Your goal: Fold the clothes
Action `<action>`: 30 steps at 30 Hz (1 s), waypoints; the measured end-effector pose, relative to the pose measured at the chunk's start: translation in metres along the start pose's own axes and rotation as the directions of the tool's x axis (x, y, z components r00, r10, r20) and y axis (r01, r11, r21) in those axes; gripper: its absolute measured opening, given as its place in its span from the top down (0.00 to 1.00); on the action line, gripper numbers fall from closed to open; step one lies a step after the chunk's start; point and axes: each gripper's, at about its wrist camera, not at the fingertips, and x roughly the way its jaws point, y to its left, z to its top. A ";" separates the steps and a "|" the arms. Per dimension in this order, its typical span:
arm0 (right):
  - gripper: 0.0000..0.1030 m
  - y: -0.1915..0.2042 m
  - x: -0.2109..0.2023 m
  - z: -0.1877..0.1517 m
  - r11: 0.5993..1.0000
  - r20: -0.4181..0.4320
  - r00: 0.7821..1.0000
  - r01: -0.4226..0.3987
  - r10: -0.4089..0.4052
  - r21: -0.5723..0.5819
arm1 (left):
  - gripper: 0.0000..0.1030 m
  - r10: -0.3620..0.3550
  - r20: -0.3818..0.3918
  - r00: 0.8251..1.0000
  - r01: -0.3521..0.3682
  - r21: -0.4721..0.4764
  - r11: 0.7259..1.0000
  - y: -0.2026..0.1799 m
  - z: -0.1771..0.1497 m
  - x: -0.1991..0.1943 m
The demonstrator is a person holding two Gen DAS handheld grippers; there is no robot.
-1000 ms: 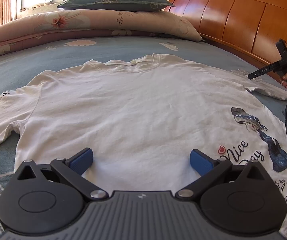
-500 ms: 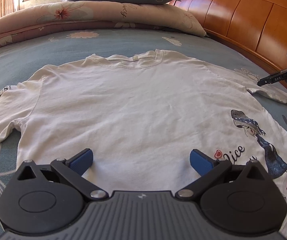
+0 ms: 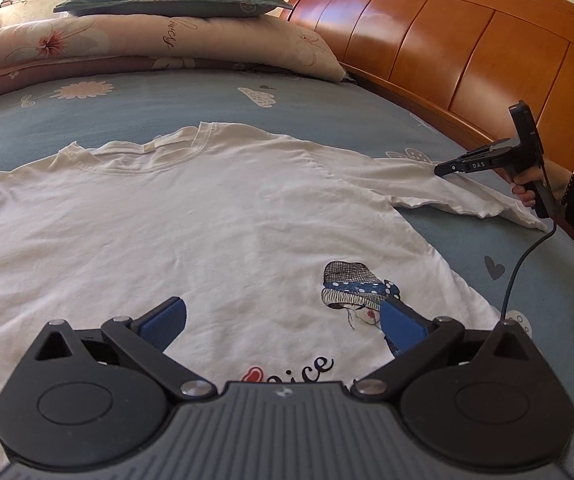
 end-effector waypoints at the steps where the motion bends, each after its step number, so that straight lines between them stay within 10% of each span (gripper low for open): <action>1: 0.98 0.000 0.005 -0.001 1.000 -0.010 1.000 0.009 -0.009 0.012 | 0.01 -0.004 -0.006 1.000 0.004 -0.003 1.000 0.000 -0.001 0.000; 7: 0.71 -0.007 -0.026 -0.011 0.992 0.035 0.994 0.099 -0.102 0.075 | 0.01 0.014 -0.013 1.000 -0.014 0.000 1.000 0.005 -0.007 -0.011; 17: 0.55 -0.083 -0.108 -0.124 0.849 0.033 0.946 0.273 -0.322 0.453 | 0.01 0.016 -0.026 1.000 -0.016 -0.017 1.000 0.002 -0.011 -0.011; 23: 0.38 -0.072 -0.103 -0.149 0.834 0.074 0.921 0.310 -0.383 0.457 | 0.01 0.006 -0.038 0.999 -0.005 0.012 1.000 -0.015 -0.007 -0.005; 26: 0.39 -0.062 -0.102 -0.145 0.834 0.054 0.914 0.341 -0.402 0.435 | 0.01 0.002 -0.043 0.999 -0.001 0.022 1.000 -0.019 -0.007 -0.004; 30: 0.80 -0.057 -0.106 -0.142 0.849 0.070 0.925 0.312 -0.375 0.427 | 0.01 0.007 -0.055 0.998 -0.005 0.024 1.000 -0.021 -0.009 -0.002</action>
